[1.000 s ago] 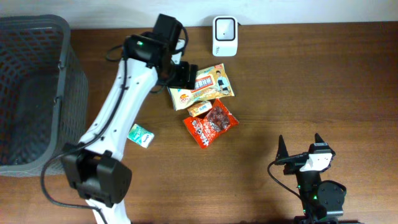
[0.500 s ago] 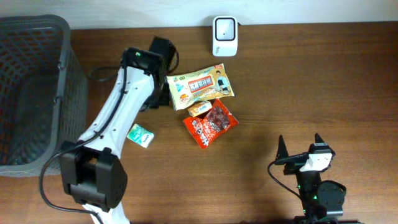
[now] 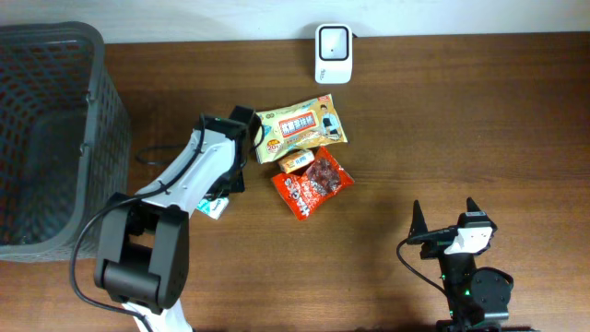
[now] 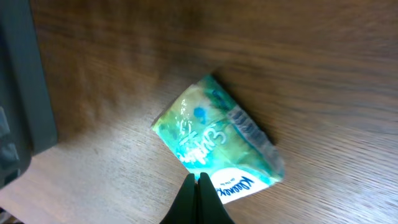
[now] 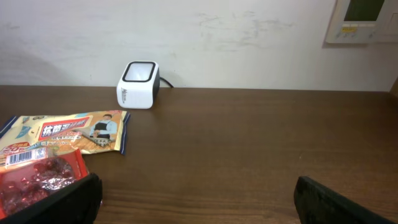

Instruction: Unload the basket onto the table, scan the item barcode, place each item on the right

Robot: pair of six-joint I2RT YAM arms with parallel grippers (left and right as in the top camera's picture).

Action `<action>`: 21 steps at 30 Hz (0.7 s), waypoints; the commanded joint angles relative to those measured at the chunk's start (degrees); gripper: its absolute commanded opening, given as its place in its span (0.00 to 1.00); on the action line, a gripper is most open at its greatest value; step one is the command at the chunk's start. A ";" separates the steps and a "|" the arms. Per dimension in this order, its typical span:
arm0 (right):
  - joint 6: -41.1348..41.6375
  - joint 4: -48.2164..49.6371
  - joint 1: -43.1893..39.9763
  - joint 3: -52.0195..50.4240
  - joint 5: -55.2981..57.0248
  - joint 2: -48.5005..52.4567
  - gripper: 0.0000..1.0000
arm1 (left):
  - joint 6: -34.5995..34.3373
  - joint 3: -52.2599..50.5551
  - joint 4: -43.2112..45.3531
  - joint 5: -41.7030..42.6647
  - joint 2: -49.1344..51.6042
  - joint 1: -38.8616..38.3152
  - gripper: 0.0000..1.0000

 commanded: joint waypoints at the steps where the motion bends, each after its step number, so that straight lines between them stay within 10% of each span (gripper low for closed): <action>1: -0.15 -0.26 0.31 -0.35 0.72 -0.33 0.98 | -2.67 -3.21 1.86 0.31 -0.66 0.15 0.00; 16: -0.15 -0.26 0.31 -0.35 0.72 -0.33 0.99 | -2.56 -9.53 11.80 5.22 -0.66 0.15 0.00; 21: -0.13 -0.26 0.31 -0.35 0.72 -0.33 0.98 | 10.86 -9.55 19.93 17.66 -0.66 0.15 0.00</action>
